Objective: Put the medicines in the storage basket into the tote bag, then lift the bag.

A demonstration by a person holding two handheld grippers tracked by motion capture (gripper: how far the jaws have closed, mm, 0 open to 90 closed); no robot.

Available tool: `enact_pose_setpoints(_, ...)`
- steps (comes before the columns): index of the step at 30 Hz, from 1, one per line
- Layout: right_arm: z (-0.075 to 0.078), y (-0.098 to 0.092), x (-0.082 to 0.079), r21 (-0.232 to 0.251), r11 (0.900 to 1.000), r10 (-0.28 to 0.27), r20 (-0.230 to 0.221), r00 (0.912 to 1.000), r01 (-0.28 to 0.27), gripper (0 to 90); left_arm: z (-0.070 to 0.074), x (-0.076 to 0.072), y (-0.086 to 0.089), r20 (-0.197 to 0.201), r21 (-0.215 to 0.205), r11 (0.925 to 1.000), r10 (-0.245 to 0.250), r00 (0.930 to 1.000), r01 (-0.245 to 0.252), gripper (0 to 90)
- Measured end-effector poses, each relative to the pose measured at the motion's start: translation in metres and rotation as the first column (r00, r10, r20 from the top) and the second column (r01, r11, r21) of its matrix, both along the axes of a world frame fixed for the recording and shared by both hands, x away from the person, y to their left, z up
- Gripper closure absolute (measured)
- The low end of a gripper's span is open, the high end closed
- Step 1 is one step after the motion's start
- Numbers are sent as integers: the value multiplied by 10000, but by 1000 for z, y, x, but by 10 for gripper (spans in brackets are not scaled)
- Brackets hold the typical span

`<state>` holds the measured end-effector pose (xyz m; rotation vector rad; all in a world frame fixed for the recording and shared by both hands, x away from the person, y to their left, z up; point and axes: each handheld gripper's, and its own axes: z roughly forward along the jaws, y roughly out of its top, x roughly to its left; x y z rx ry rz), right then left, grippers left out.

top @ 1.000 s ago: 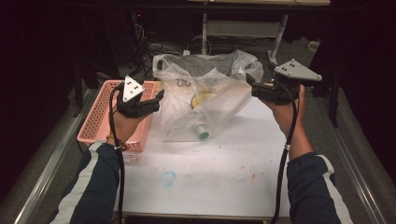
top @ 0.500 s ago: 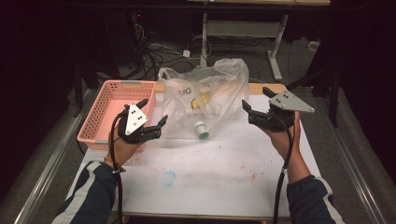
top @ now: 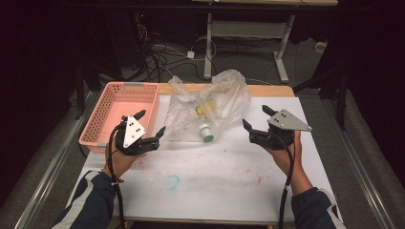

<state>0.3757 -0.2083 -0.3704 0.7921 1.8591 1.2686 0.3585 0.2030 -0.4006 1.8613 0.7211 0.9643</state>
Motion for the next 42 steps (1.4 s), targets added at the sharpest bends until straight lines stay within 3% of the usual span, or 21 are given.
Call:
enact_pose_setpoints(8,-5,1,-11,-90,9999,125,104,9999,-124,204,-7,-11,5,-143,180,9998,-79,9999,81,187)
enact_pose_setpoints(20,-13,-2,-30,-286,9988,395,224,9990,-388,180,-15,-32,10,28,533,9983,-249,9997,247,187)
enact_pose_setpoints(42,-25,-11,-55,-483,9969,628,28,9980,-626,176,-25,-58,24,-105,774,9956,-521,9986,528,187)
